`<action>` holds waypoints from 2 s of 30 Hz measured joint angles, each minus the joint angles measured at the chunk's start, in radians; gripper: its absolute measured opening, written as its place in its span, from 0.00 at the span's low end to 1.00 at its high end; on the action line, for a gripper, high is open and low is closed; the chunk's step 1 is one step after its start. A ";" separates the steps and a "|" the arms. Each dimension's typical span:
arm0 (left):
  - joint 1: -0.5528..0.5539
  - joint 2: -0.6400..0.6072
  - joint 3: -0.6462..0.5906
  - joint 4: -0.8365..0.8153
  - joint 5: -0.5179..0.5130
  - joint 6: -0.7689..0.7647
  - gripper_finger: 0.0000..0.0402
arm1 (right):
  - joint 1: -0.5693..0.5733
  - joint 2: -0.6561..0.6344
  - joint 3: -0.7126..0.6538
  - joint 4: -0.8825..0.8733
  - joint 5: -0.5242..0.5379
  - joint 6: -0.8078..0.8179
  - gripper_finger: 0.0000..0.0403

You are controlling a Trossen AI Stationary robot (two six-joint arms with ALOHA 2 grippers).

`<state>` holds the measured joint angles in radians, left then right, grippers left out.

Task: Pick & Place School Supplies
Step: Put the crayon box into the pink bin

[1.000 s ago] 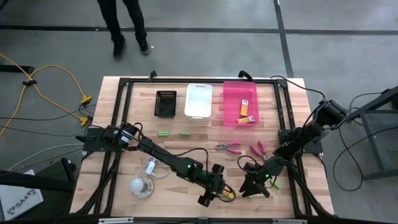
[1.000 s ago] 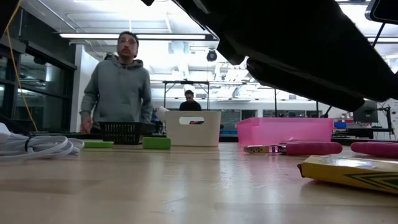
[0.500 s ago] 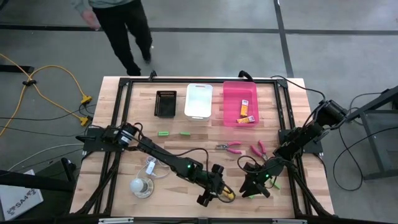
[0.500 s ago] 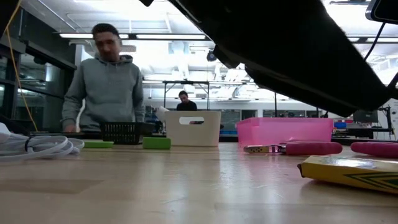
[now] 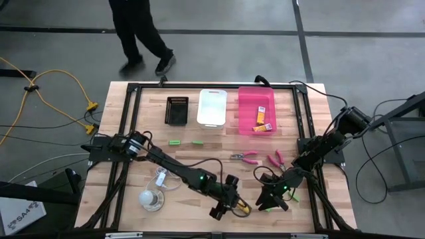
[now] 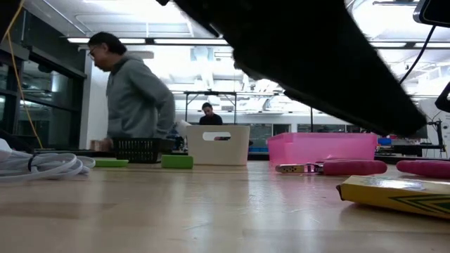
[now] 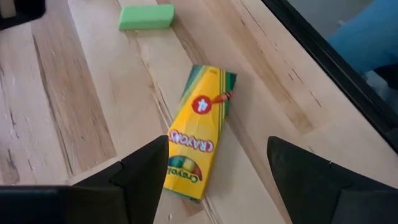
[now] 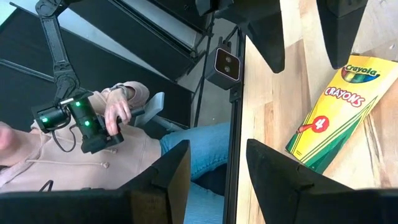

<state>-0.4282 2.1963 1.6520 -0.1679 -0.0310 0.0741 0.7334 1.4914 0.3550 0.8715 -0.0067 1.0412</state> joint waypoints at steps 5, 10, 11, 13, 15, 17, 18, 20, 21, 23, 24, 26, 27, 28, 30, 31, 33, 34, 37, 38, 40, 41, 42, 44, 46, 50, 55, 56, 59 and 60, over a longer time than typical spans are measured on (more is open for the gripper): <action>-0.001 0.000 0.000 -0.016 -0.013 0.001 0.66 | 0.000 0.000 0.000 0.000 0.000 0.000 0.36; 0.003 0.012 -0.001 -0.019 -0.027 0.022 0.66 | 0.000 0.000 0.000 0.000 -0.021 0.001 0.36; 0.006 0.017 -0.001 -0.017 -0.027 0.026 0.66 | 0.000 0.000 0.000 0.000 -0.022 0.001 0.36; 0.008 0.023 0.000 -0.005 -0.028 0.031 0.66 | 0.000 0.000 0.000 0.000 -0.024 0.001 0.36; 0.010 0.026 -0.001 -0.009 -0.029 0.033 0.66 | 0.000 0.000 0.000 0.001 -0.024 0.001 0.36; 0.014 0.026 -0.001 -0.007 -0.030 0.036 0.66 | 0.000 0.000 0.000 0.001 -0.024 0.001 0.36; 0.014 0.026 -0.001 -0.004 -0.031 0.038 0.66 | 0.000 0.000 0.000 0.001 -0.024 0.001 0.36; 0.015 0.026 -0.001 0.001 -0.039 0.047 0.66 | 0.000 0.000 0.000 0.001 -0.024 0.001 0.36; 0.015 0.026 -0.001 0.004 -0.048 0.057 0.66 | 0.000 0.000 0.000 0.000 -0.024 0.001 0.36; 0.016 0.026 -0.001 0.011 -0.053 0.069 0.66 | 0.000 0.000 0.000 0.001 -0.024 0.001 0.36; 0.018 0.026 -0.001 0.011 -0.051 0.068 0.66 | 0.000 0.000 0.000 0.001 -0.024 0.001 0.36; 0.021 0.026 -0.001 0.008 -0.048 0.058 0.66 | 0.000 0.000 0.000 0.001 -0.024 0.001 0.36; 0.021 0.026 -0.001 0.008 -0.048 0.057 0.66 | 0.000 0.000 0.000 0.001 -0.024 0.001 0.36; 0.021 0.026 -0.001 0.009 -0.047 0.058 0.66 | 0.000 0.000 0.000 0.001 -0.024 0.001 0.36; 0.021 0.026 -0.001 0.008 -0.046 0.056 0.66 | 0.000 0.000 0.000 0.001 -0.025 0.001 0.36; 0.021 0.026 -0.001 0.008 -0.045 0.051 0.66 | 0.000 0.000 0.000 0.001 -0.025 0.001 0.36; 0.021 0.026 -0.001 0.010 -0.045 0.049 0.66 | 0.000 0.000 0.000 0.001 -0.025 0.001 0.36; 0.021 0.026 -0.001 0.014 -0.045 0.049 0.66 | 0.000 0.000 0.000 0.001 -0.025 0.001 0.36; 0.021 0.026 -0.001 0.030 -0.027 0.048 0.66 | 0.000 0.000 0.000 0.001 -0.026 0.001 0.36; 0.023 0.026 -0.001 0.033 -0.018 0.048 0.66 | 0.000 0.000 0.000 0.001 -0.026 0.001 0.36; 0.026 0.033 -0.001 0.038 0.003 0.039 0.66 | 0.000 0.000 0.000 0.001 -0.028 0.001 0.36; 0.027 0.037 0.000 0.044 0.015 0.038 0.66 | 0.001 0.000 0.000 0.001 -0.029 0.001 0.36; 0.027 0.040 0.000 0.037 0.020 0.039 0.66 | 0.000 0.000 0.000 0.001 -0.029 0.001 0.36; 0.032 0.054 0.000 0.046 0.036 0.039 0.66 | 0.001 0.000 0.000 0.002 -0.029 0.001 0.36; 0.037 0.061 0.000 0.046 0.045 0.033 0.66 | 0.001 0.000 0.000 0.002 -0.035 0.001 0.36; 0.048 0.074 0.000 0.066 0.048 0.034 0.66 | 0.001 0.000 0.000 0.008 -0.044 0.001 0.36; 0.061 0.088 0.001 0.068 0.056 0.027 0.66 | 0.001 0.000 0.000 0.014 -0.046 0.001 0.36; 0.062 0.089 -0.001 0.070 0.061 0.027 0.66 | 0.001 0.000 0.000 0.015 -0.047 0.001 0.36; 0.061 0.089 0.000 0.069 0.060 0.025 0.66 | 0.001 0.000 0.000 0.015 -0.048 0.001 0.36; 0.060 0.090 0.000 0.070 0.060 0.024 0.66 | 0.001 0.000 0.000 0.015 -0.048 0.001 0.36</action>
<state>-0.3677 2.2864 1.6520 -0.0979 0.0287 0.0978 0.7341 1.4914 0.3553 0.8867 -0.0551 1.0420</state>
